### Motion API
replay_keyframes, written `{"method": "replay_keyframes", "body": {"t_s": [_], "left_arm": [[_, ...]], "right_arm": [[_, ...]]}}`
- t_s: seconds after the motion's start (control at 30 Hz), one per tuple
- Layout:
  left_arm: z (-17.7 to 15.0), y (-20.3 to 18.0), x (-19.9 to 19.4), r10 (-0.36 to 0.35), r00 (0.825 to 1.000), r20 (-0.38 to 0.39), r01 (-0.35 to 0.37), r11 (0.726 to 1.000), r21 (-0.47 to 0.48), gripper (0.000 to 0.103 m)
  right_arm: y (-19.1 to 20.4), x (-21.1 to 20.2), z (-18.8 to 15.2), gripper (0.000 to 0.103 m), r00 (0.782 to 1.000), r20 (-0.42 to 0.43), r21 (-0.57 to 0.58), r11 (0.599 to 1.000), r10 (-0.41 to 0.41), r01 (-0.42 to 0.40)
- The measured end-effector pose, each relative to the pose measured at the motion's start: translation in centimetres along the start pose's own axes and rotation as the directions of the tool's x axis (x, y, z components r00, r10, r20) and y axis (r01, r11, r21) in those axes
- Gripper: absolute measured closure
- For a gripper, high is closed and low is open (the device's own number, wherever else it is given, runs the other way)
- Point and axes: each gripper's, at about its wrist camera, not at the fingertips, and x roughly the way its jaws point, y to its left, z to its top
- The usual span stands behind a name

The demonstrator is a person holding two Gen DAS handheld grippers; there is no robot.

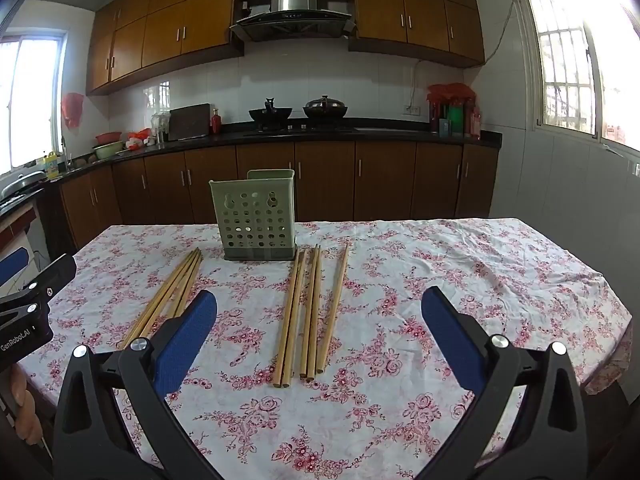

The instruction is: Organize utensils

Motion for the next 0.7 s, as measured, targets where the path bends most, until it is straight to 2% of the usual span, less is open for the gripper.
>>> {"method": "replay_keyframes", "body": {"t_s": [0.7], "left_arm": [[0.01, 0.0, 0.01, 0.001, 1.0, -0.001, -0.001, 1.0, -0.001, 0.004]], "right_arm": [[0.08, 0.13, -0.21, 0.002, 1.0, -0.002, 0.002, 1.0, 0.003, -0.003]]}}
